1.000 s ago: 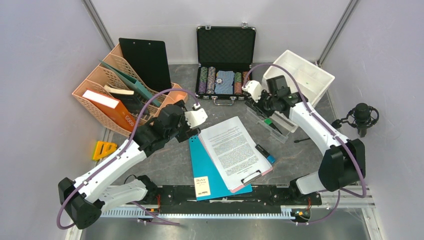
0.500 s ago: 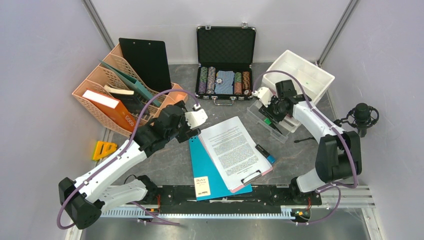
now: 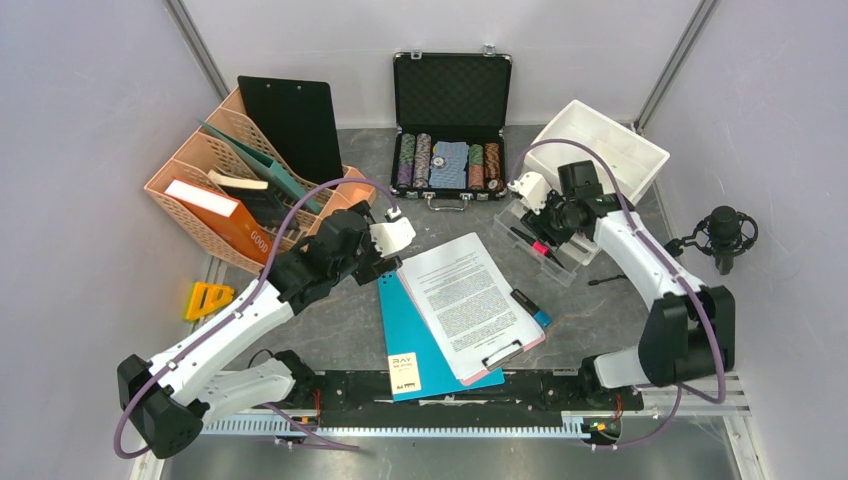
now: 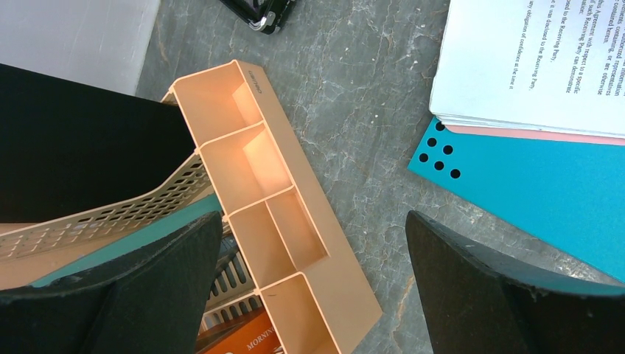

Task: Organize the desk
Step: Place the stationery in the drawer, then pick up the stationery from the center of the board.

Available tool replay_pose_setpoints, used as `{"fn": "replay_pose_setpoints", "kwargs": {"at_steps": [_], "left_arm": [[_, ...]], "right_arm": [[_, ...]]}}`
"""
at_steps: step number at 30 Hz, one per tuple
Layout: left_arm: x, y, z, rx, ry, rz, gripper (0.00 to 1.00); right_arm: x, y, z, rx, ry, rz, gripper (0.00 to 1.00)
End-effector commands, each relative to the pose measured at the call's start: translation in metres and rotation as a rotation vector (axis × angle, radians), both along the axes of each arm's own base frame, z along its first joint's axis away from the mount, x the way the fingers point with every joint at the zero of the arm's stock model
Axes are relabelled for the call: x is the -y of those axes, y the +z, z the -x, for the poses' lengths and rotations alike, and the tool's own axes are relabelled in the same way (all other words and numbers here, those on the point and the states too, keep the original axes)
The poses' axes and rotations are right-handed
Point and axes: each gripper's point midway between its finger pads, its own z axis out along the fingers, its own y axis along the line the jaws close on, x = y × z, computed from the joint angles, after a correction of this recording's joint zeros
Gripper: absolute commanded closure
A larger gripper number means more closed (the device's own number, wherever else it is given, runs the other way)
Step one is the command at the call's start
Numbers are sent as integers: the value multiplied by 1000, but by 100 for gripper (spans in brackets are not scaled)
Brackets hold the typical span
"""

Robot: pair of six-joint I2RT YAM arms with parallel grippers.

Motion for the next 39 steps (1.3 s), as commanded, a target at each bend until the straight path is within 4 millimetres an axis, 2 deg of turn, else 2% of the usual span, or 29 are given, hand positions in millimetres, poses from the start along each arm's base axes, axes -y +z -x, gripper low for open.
{"fn": "replay_pose_setpoints", "kwargs": {"at_steps": [1, 5, 9, 15, 21, 29, 33, 39], "left_arm": [[5, 13, -3, 37, -6, 54, 0], [6, 11, -4, 35, -6, 51, 0], [7, 9, -6, 40, -8, 53, 0], [10, 4, -7, 34, -9, 53, 0], [10, 2, -8, 29, -5, 52, 0], [8, 1, -8, 31, -1, 49, 0], [9, 1, -7, 31, -2, 50, 0], [7, 2, -7, 37, 0, 47, 0]], "right_arm": [[-14, 32, 13, 69, 54, -94, 42], [-26, 34, 39, 51, 138, -158, 42], [-36, 22, 65, 53, 212, -186, 39], [-50, -22, 101, -30, 305, -150, 34], [-47, -59, 115, -95, 322, -100, 32], [-45, -90, 130, -167, 339, -80, 33], [-41, -97, 129, -168, 335, -50, 39], [-41, -86, 120, -160, 330, -33, 72]]}}
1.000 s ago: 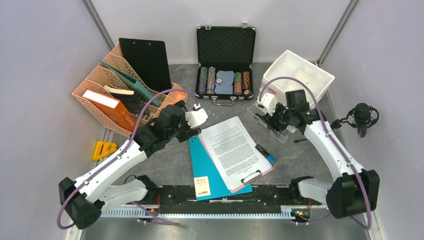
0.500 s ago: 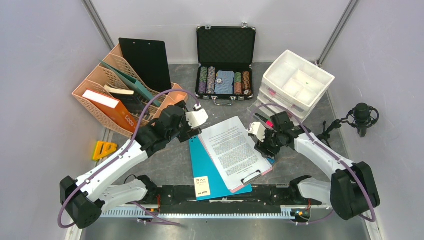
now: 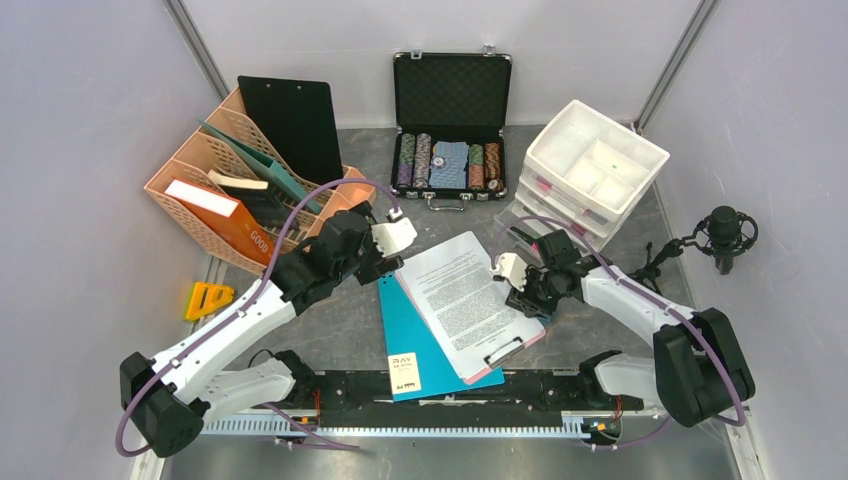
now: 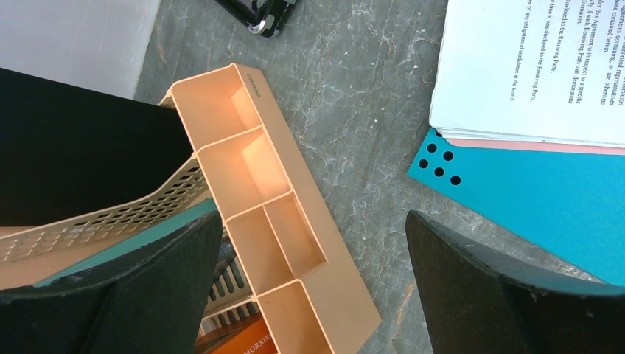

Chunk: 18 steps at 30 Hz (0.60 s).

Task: Organize the desk
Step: Pick up the stationery from the center of the board.

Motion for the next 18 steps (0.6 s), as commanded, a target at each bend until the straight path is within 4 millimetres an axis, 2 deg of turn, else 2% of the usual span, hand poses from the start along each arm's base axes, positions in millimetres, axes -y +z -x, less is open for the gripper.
{"fn": "replay_pose_setpoints", "kwargs": {"at_steps": [1, 6, 12, 15, 18], "left_arm": [[4, 6, -4, 29, -1, 41, 0], [3, 6, -3, 33, 0, 39, 0], [2, 9, -3, 40, 1, 41, 0], [2, 10, -2, 42, -1, 44, 0], [2, 11, -2, 45, -1, 47, 0]], "right_arm": [[1, 13, -24, 74, 3, 30, 76], [-4, 46, -41, 126, -2, 21, 84], [-7, 100, -79, 255, -67, 21, 87], [0, 120, -101, 314, -132, 59, 87], [8, 132, -121, 334, -188, 75, 87]]}}
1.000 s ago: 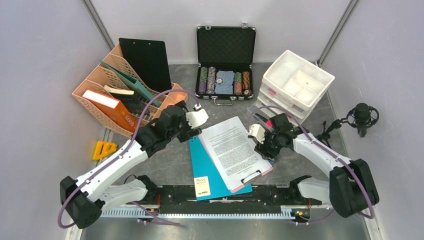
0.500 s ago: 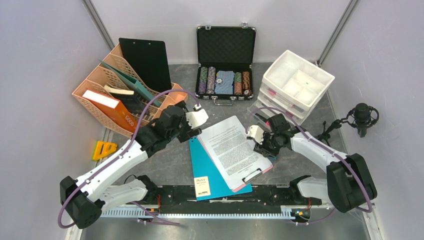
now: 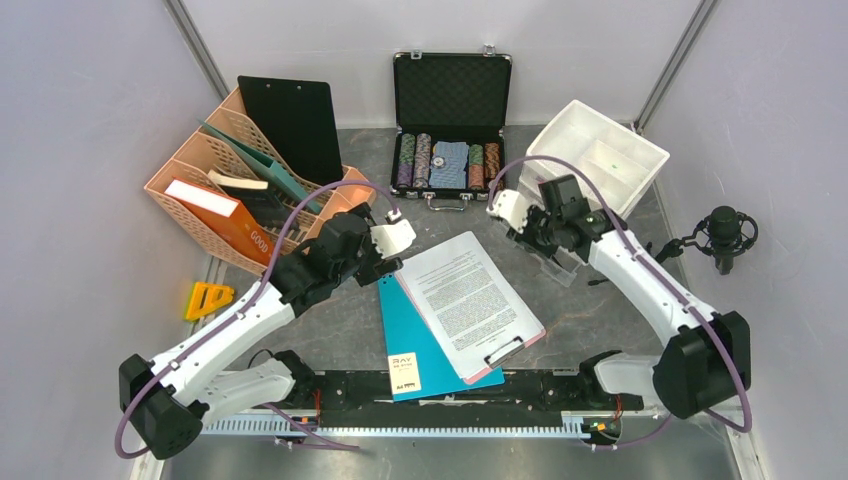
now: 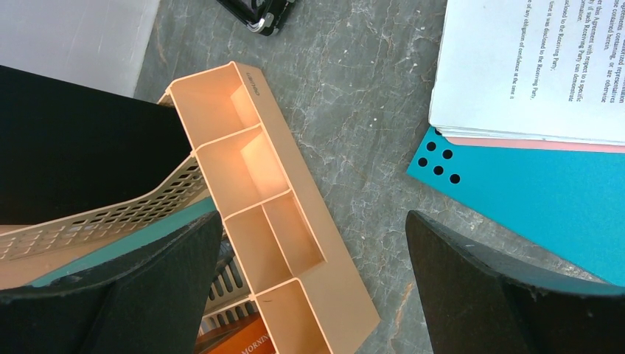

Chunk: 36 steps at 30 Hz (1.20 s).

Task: Organize the desk
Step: Pick up the stationery from the center of the board, then place the stationery in the drawer.

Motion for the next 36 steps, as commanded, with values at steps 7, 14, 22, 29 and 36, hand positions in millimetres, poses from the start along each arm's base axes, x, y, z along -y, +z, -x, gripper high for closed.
{"fn": "replay_pose_setpoints", "kwargs": {"at_steps": [7, 14, 22, 29, 36], "left_arm": [[3, 14, -3, 42, -5, 48, 0], [0, 14, 0, 48, -5, 41, 0], [0, 15, -1, 50, -6, 40, 0], [1, 18, -1, 55, -7, 45, 0], [1, 17, -1, 55, -5, 49, 0]], "right_arm": [[31, 6, -56, -4, -174, 55, 85], [49, -31, -62, -79, -218, 77, 71], [55, -27, -59, -72, -238, 68, 41], [41, 0, -46, -45, -198, -28, 38], [1, -8, -4, -148, -57, -169, 50]]}}
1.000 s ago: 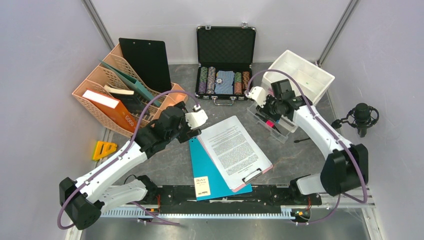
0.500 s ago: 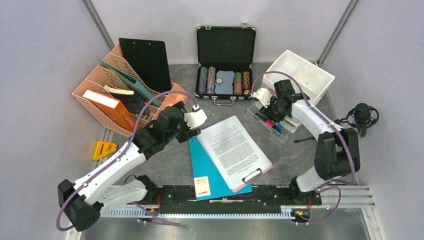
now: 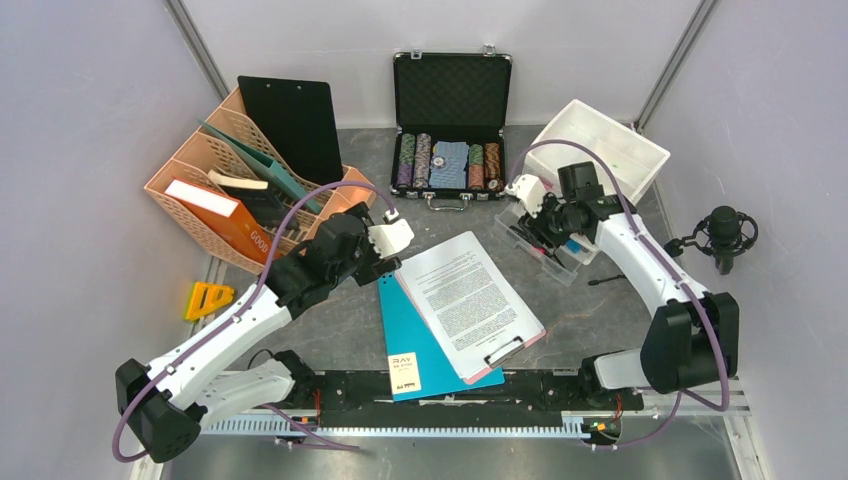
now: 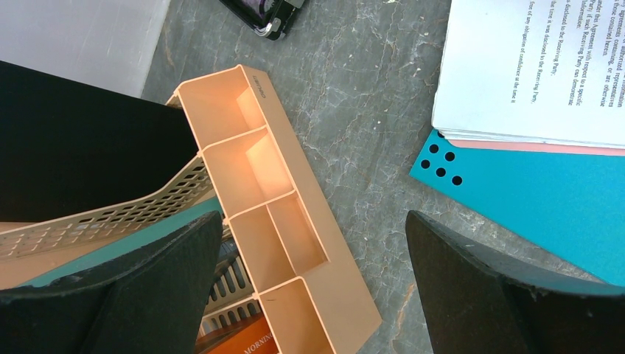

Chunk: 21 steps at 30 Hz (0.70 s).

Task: Organize the desk
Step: Place the stationery in the drawer, then close the drawer in the storage box.

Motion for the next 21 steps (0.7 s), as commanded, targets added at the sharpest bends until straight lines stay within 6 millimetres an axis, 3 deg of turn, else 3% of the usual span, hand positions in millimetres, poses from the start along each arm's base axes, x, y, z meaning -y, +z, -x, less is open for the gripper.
{"fn": "replay_pose_setpoints", "kwargs": {"at_steps": [1, 5, 8, 14, 21], "left_arm": [[2, 11, -2, 38, -5, 34, 0], [2, 10, -2, 35, -3, 36, 0], [2, 10, -2, 32, -4, 39, 0], [2, 10, -1, 32, -4, 39, 0], [-1, 11, 0, 37, -1, 33, 0]], "right_arm": [[-32, -10, 37, -75, 112, -105, 51], [-49, -28, 56, -93, 164, -108, 54], [-51, -48, 62, -130, 161, -86, 56], [-29, -74, 34, -83, 48, 44, 61], [0, -83, 3, -22, -44, 215, 62]]}}
